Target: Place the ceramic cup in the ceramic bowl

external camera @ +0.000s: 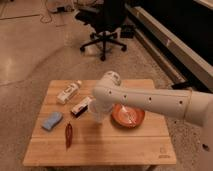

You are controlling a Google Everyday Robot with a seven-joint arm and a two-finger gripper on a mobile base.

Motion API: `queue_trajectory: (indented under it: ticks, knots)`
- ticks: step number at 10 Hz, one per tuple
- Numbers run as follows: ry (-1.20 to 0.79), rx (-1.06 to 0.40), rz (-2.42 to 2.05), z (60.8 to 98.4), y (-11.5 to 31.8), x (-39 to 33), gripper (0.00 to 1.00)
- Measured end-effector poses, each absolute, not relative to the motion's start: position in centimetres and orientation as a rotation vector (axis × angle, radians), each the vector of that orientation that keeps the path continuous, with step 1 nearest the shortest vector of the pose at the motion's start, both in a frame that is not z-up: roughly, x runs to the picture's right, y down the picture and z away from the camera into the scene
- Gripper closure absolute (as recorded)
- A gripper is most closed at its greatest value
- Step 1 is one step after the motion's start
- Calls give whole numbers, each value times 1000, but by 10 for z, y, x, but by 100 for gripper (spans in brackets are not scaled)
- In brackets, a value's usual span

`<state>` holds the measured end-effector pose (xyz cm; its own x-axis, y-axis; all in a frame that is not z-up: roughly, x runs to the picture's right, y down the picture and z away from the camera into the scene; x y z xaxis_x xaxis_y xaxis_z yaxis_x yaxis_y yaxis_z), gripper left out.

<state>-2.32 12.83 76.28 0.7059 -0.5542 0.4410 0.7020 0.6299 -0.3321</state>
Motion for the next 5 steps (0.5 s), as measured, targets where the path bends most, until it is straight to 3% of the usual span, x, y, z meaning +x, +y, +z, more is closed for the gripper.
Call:
queue_trajectory:
  ticks: [5]
  knots:
    - [-288, -477, -703, 741, 91, 2, 69]
